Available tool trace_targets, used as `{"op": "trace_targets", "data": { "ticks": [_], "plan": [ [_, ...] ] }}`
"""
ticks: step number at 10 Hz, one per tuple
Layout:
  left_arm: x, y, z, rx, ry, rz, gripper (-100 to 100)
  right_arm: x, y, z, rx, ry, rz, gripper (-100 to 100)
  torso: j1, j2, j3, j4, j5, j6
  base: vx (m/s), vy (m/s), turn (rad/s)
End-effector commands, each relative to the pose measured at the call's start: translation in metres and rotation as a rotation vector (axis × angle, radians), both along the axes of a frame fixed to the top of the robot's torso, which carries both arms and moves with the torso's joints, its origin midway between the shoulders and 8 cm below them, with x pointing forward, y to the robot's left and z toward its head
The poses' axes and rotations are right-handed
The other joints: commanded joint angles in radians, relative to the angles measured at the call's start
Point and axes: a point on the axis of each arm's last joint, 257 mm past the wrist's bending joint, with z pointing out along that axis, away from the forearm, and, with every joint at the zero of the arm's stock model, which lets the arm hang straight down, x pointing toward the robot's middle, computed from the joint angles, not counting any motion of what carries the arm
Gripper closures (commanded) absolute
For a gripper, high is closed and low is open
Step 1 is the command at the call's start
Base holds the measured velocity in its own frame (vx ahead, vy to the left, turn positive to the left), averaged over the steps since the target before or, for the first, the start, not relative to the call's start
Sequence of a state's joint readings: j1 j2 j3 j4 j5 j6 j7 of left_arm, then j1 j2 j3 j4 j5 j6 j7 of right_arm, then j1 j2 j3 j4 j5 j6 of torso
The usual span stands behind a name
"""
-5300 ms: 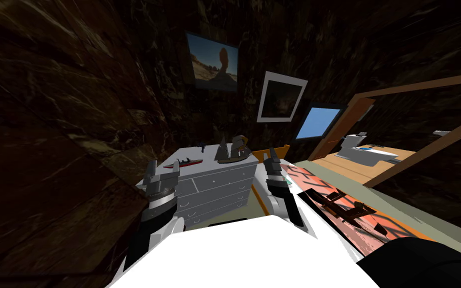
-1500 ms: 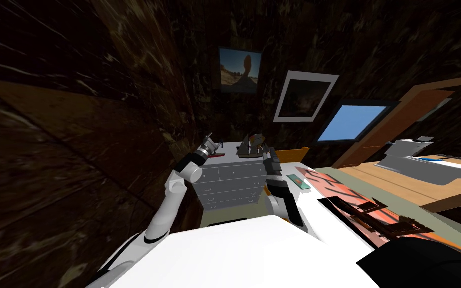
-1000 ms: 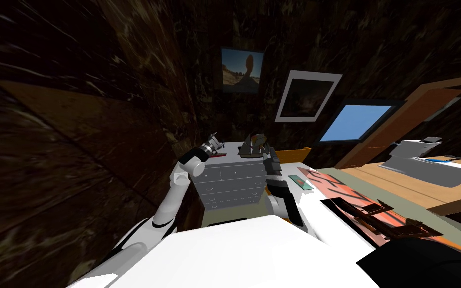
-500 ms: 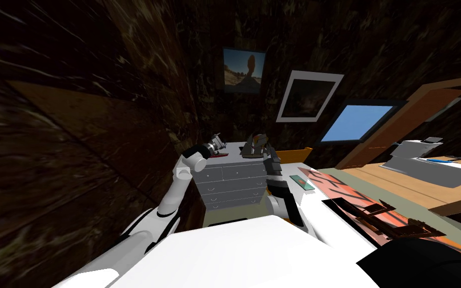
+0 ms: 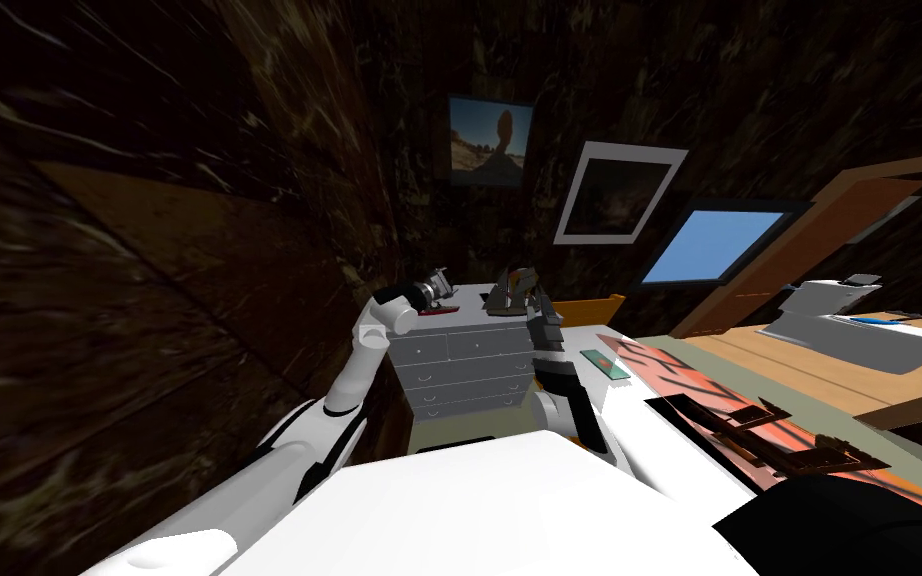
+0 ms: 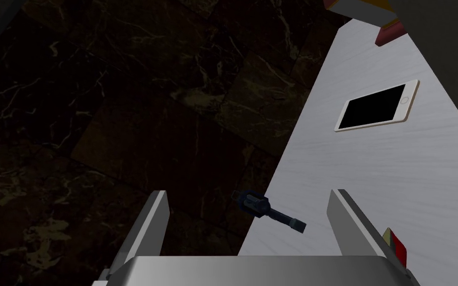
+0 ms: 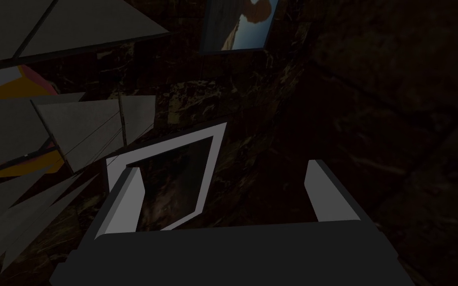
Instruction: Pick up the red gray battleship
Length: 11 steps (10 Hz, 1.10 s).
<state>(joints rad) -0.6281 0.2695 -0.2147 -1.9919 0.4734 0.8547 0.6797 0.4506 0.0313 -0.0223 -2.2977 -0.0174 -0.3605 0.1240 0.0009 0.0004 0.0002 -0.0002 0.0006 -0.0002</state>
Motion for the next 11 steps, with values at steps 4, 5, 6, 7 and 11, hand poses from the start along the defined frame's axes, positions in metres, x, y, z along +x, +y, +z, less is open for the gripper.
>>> {"op": "trace_targets", "data": {
  "ticks": [4, 5, 6, 7, 11],
  "plan": [
    [0.007, -0.017, -0.009, 0.048, 0.113, -0.028, -100, 0.0, 0.0, 0.0, 0.0, 0.0, 0.0, 0, 0.0, -0.001, 0.0, 0.0, 0.0, 0.0, 0.017, 0.025, -0.006],
    [0.006, -0.016, -0.014, 0.065, 0.131, -0.025, -100, 0.0, 0.0, 0.0, 0.0, 0.0, 0.0, 0, 0.0, -0.001, -0.001, 0.0, 0.0, 0.0, 0.022, 0.025, -0.012],
    [0.006, -0.015, -0.018, 0.074, 0.144, -0.023, -100, 0.0, 0.0, 0.0, 0.0, 0.0, 0.0, 0, 0.0, -0.001, -0.001, 0.0, 0.0, 0.0, 0.009, 0.012, -0.001],
    [0.009, -0.022, -0.018, 0.085, 0.18, -0.032, -100, 0.0, 0.0, 0.0, 0.0, 0.0, 0.0, 0, -0.001, -0.001, -0.001, 0.0, 0.0, 0.0, 0.024, 0.019, -0.016],
    [0.01, -0.023, -0.031, 0.137, 0.263, -0.026, -100, 0.0, 0.0, 0.0, 0.0, 0.0, 0.0, 0, 0.0, -0.002, -0.001, 0.0, 0.0, 0.0, 0.022, 0.023, -0.015]
  ]
}}
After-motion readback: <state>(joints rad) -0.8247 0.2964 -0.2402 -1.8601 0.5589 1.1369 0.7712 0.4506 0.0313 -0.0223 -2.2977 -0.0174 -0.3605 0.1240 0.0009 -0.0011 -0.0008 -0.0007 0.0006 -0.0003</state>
